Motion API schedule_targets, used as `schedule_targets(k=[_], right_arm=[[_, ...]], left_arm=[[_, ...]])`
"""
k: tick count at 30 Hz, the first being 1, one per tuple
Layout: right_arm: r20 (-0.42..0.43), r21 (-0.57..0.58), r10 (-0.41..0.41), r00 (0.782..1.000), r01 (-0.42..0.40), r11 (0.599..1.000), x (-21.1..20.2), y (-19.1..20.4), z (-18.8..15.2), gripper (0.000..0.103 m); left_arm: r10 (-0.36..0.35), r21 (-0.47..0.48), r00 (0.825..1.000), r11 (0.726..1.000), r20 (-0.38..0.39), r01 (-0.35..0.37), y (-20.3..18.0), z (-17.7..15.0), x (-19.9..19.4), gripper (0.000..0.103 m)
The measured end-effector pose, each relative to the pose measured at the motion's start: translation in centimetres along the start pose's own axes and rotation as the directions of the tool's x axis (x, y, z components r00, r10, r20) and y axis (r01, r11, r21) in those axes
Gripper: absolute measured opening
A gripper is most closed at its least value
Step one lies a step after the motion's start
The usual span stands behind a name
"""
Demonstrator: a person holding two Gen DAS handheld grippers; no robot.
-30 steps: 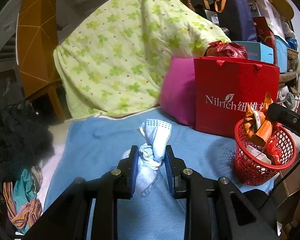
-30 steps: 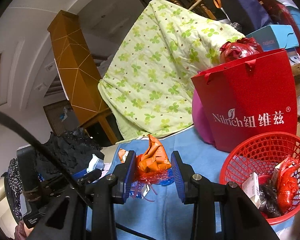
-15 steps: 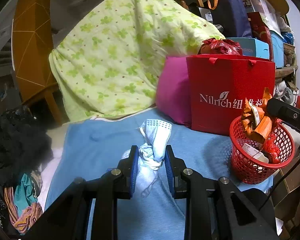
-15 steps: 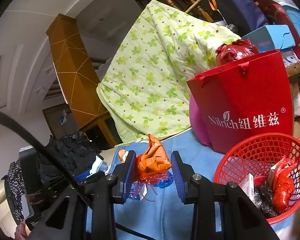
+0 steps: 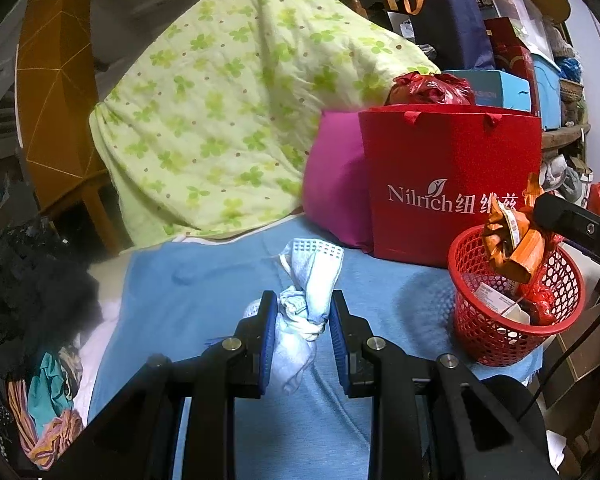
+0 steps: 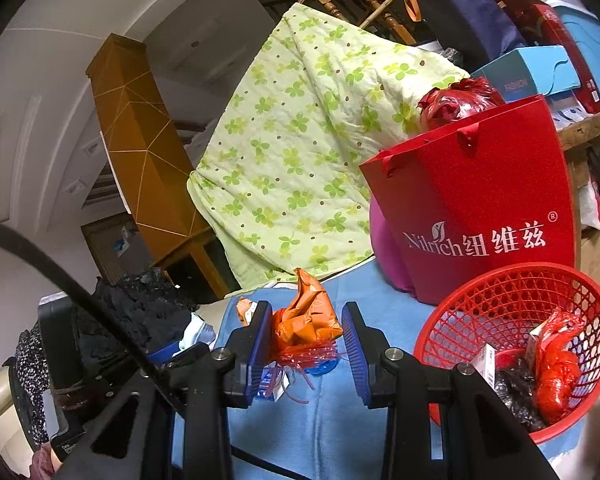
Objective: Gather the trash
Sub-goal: 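Carry the tissue and orange wrapper toward the red mesh basket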
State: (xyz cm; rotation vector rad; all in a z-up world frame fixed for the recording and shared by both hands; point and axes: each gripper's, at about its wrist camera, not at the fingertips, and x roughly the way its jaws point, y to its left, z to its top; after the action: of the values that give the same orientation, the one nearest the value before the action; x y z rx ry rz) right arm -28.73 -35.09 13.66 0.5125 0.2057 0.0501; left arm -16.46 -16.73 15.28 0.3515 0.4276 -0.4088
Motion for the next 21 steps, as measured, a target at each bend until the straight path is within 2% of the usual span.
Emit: schedule_targets(k=[21], right_arm=[[0.014, 0.032, -0.026, 1.000, 0.026, 0.999, -1.2, -0.9, -0.3, 0.039]], left_arm=[[-0.022, 0.033, 0.999, 0.999, -0.023, 0.023, -1.7, -0.2, 0.7, 0.027]])
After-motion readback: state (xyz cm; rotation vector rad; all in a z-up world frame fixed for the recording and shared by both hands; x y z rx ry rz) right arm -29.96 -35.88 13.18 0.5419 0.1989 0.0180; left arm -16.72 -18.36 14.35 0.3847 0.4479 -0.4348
